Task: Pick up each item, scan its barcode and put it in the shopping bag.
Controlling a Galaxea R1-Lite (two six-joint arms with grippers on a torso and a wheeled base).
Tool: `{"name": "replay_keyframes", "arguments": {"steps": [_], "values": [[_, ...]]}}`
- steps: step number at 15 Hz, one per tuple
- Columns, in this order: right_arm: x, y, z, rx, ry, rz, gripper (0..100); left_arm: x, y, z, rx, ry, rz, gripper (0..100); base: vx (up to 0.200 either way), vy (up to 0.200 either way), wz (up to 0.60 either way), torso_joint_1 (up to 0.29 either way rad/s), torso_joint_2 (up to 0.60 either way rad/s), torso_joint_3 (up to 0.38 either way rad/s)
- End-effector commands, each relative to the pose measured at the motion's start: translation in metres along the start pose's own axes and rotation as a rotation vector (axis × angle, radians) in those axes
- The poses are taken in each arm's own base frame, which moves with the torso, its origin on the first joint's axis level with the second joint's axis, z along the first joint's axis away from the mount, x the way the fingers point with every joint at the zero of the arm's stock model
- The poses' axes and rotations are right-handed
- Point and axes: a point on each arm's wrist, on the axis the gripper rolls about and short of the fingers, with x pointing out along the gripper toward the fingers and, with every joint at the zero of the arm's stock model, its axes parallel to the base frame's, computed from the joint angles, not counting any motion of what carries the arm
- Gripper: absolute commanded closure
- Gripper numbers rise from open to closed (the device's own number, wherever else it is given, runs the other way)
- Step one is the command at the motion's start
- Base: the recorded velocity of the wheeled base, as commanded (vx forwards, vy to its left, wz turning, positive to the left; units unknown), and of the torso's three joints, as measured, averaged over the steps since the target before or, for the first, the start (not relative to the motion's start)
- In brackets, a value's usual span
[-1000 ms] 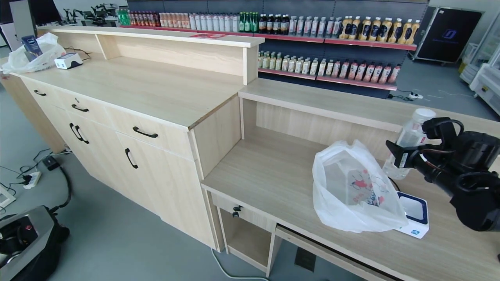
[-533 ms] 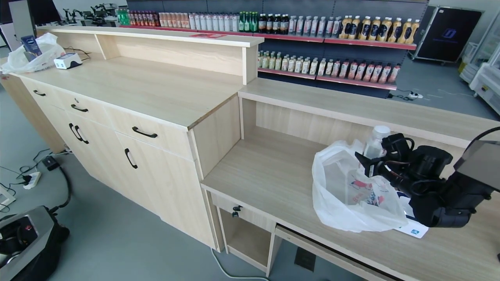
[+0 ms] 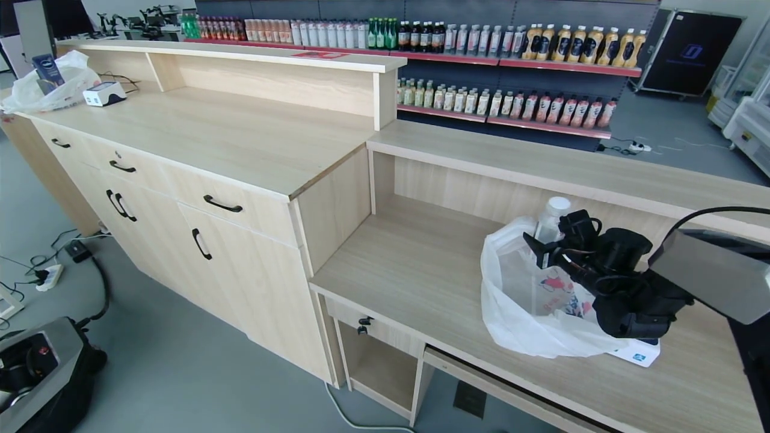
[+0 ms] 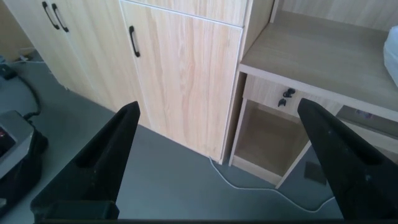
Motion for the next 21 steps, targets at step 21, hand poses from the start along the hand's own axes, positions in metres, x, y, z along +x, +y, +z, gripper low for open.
{"name": "replay_keyframes", "arguments": {"steps": [21], "values": [[0.010,0.009,-0.067,0.026,0.080,0.029,100,0.000,0.000,0.000,-0.001,0.000,0.001,0,0.000,0.000,0.00,0.000,0.00,0.000]]}}
